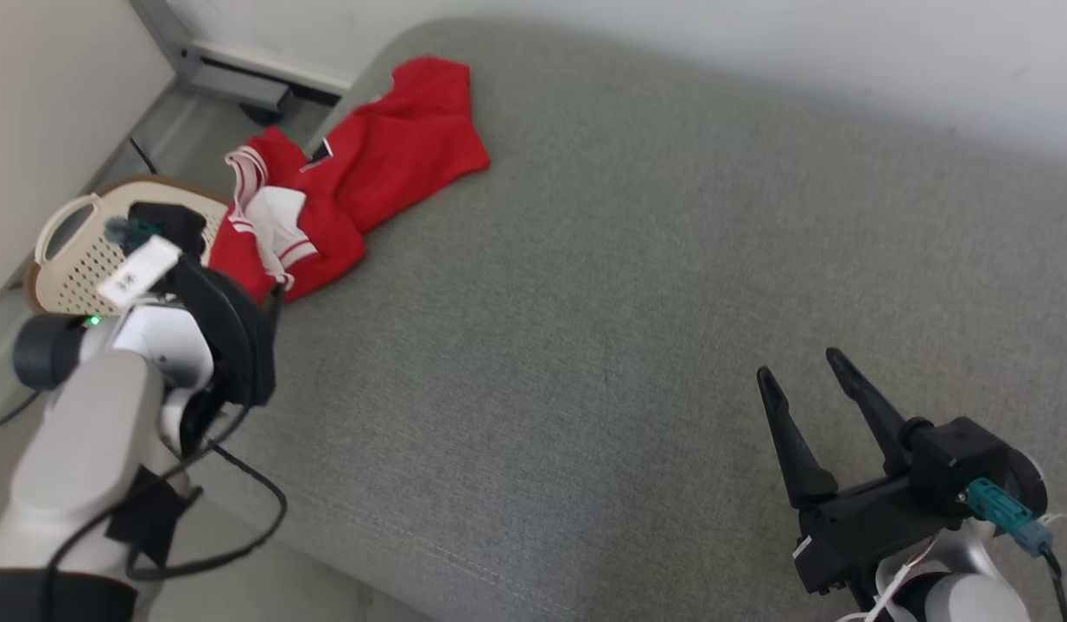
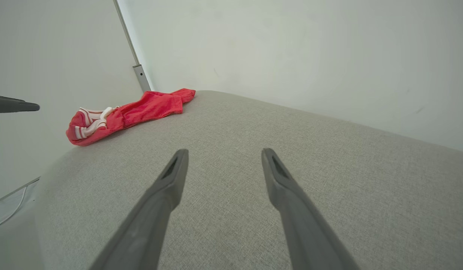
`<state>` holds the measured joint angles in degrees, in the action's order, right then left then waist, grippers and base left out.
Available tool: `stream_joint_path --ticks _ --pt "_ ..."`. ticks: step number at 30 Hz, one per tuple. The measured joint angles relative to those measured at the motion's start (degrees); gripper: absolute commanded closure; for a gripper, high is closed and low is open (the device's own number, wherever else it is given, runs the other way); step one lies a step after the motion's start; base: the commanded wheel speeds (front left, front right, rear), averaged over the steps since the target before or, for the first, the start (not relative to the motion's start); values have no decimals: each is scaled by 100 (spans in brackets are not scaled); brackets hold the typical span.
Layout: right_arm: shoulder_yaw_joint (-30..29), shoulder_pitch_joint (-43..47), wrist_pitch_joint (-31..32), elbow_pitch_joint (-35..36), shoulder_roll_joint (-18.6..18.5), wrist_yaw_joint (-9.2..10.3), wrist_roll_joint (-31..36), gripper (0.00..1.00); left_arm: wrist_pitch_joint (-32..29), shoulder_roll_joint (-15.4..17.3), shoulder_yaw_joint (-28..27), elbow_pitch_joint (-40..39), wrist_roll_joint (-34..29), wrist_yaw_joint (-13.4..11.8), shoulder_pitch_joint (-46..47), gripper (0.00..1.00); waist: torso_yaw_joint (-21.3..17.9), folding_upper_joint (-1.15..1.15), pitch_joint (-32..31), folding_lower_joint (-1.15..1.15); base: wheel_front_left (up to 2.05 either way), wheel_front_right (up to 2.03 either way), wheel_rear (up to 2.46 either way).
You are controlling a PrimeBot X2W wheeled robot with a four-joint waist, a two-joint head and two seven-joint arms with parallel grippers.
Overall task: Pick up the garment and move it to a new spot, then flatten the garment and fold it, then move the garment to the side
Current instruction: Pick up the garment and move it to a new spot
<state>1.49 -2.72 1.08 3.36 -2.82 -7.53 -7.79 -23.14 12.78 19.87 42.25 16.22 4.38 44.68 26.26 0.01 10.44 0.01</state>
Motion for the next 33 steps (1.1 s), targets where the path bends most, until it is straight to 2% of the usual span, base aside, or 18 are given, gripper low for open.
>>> stream_joint_path --ticks 9,20,30,31,32,33 --pt "-93 242 655 1148 -77 0 260 0 -40 103 40 773 -53 -55 599 0 -136 0 767 0 0 0 0" --pt "-204 538 1005 1903 -179 0 341 0 786 134 -5 1502 -55 -298 911 0 -304 0 1494 1 0 0 0" --pt "-266 728 1129 2259 -259 0 390 0 1315 133 -78 2325 12 -521 1054 0 -551 0 1753 0 0 0 0" --pt "-263 737 1136 2285 -260 0 390 0 1372 134 -99 2380 33 -567 1065 4 -579 0 1752 -1 0 0 0" --pt "-265 742 1137 2306 -265 0 390 0 1466 134 -113 2417 36 -623 1078 65 -604 -1 1753 -2 0 0 0" --pt "-270 744 1146 2319 -268 0 391 0 1559 129 -129 2455 44 -665 1098 100 -623 -1 1755 -1 0 0 0"
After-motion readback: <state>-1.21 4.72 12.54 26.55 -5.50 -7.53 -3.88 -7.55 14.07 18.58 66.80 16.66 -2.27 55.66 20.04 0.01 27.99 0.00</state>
